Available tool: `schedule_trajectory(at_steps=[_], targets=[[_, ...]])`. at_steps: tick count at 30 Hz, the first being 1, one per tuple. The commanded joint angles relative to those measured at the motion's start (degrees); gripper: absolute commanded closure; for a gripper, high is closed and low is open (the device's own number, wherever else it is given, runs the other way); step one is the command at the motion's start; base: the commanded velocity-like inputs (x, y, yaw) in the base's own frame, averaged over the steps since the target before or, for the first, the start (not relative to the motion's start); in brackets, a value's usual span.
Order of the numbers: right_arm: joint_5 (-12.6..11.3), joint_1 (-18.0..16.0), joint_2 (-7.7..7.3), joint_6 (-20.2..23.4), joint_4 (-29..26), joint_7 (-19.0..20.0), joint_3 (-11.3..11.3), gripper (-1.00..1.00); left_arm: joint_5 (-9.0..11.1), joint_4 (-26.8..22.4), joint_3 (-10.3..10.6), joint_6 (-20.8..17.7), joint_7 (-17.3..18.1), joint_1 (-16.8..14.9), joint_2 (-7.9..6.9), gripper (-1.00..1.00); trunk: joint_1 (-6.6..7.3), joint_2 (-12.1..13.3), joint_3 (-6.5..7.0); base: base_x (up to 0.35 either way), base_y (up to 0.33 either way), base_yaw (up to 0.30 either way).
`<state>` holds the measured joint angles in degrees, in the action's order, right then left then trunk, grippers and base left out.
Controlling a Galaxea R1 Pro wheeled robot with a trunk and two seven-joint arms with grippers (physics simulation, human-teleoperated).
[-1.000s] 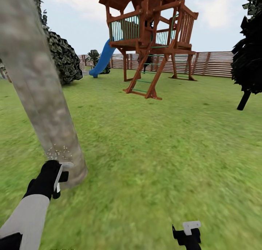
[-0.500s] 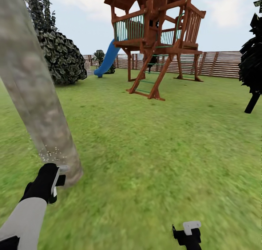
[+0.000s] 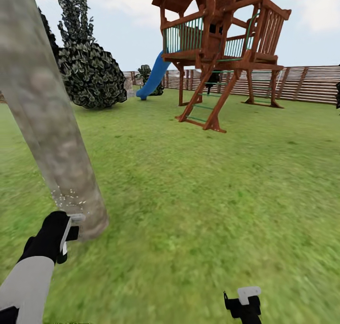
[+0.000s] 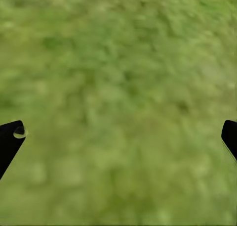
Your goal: In the garden, pick up the pesticide atomizer on the floor and spray pesticide onto both trees until each tree trunk is fully covered.
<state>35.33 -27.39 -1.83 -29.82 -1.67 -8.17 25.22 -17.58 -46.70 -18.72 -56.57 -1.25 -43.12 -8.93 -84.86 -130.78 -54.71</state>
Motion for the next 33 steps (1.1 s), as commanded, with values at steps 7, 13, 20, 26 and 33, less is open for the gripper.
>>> schedule_trajectory(at_steps=[7,13,20,26,33], targets=[[0.6,0.0,-0.01,-0.2,0.1,-0.4,0.3,-1.00,0.3,-0.1,-0.1,-0.2,-0.2,0.0,0.82,1.00,0.00,0.0,-0.05,0.125,-0.272,0.137],[0.6,0.0,0.04,-0.2,0.1,-0.4,0.3,-1.00,0.2,-0.1,-0.1,-0.2,-0.1,0.0,0.53,1.00,0.00,0.0,-0.05,0.125,-0.272,0.063],[0.6,0.0,0.07,-0.2,0.1,-0.4,0.3,-1.00,0.2,0.0,-0.1,-0.2,-0.1,0.0,0.40,1.00,0.00,0.0,-0.05,0.125,-0.272,0.268],[0.6,0.0,0.07,-0.2,0.1,-0.4,0.3,-1.00,0.3,0.0,-0.2,-0.2,-0.2,0.0,0.64,1.00,0.00,0.0,-0.05,0.140,-0.272,0.278],[0.6,0.0,0.07,-0.2,0.1,-0.3,0.3,-1.00,0.2,0.0,0.0,-0.2,-0.2,0.0,0.59,1.00,0.00,0.0,-0.05,0.141,-0.272,0.069]])
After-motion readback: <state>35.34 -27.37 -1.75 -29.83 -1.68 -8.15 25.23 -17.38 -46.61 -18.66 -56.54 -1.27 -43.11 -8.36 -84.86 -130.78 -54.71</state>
